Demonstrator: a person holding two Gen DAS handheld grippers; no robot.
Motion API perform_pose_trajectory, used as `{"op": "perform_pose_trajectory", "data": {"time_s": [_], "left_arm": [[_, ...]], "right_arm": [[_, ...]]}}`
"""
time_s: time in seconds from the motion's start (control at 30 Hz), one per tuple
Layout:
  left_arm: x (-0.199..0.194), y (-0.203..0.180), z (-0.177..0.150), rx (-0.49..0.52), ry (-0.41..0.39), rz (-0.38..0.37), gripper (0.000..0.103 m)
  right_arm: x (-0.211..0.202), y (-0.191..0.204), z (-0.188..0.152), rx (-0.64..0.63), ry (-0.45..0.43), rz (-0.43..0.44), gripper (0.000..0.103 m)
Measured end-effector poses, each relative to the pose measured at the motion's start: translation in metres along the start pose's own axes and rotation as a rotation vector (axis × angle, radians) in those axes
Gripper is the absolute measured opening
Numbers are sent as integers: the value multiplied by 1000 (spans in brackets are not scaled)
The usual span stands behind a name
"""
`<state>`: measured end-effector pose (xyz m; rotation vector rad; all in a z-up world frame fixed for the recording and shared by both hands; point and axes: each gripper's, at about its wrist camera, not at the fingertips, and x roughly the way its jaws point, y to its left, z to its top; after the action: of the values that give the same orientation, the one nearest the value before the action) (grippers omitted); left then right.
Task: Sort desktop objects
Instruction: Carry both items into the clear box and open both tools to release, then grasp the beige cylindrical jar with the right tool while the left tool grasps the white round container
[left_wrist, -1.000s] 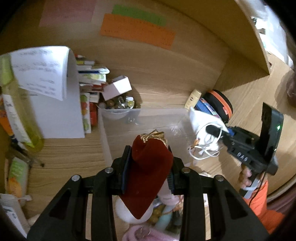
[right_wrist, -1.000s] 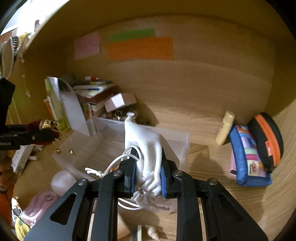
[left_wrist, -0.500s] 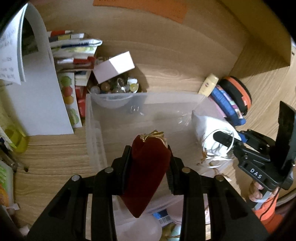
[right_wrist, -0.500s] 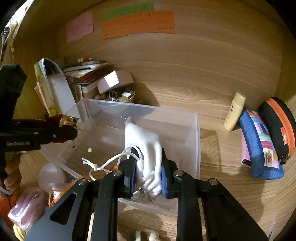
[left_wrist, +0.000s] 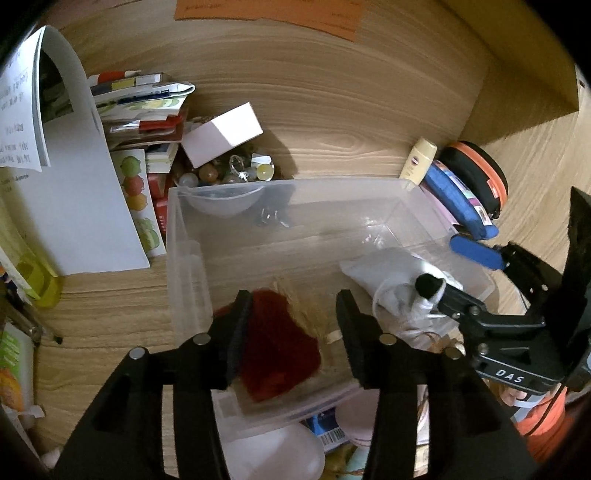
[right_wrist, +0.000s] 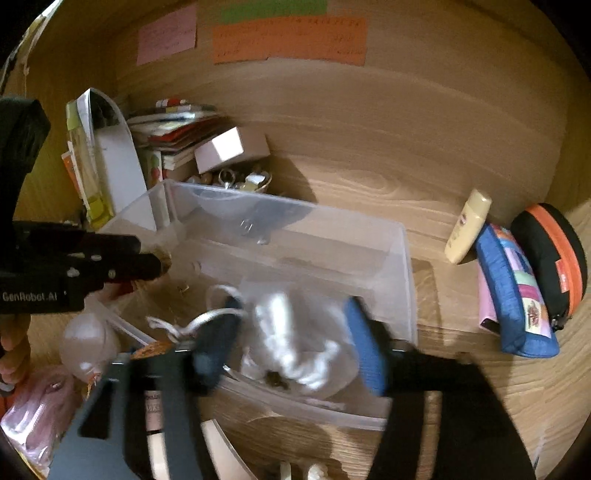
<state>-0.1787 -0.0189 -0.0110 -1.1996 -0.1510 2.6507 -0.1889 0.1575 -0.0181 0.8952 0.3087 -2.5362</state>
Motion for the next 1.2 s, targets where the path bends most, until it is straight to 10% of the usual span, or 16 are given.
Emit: {"op": "perform_pose_trajectory", "data": {"time_s": [0.47,1.2], "left_arm": [[-36,-3,-4,3,-70,34,82],[-76,12,-62,31,-62,117,92]], "right_arm": [[-32,13,3,-59,-55,-38,98],[-72,18,-27,-104,-43,-94,98]]}}
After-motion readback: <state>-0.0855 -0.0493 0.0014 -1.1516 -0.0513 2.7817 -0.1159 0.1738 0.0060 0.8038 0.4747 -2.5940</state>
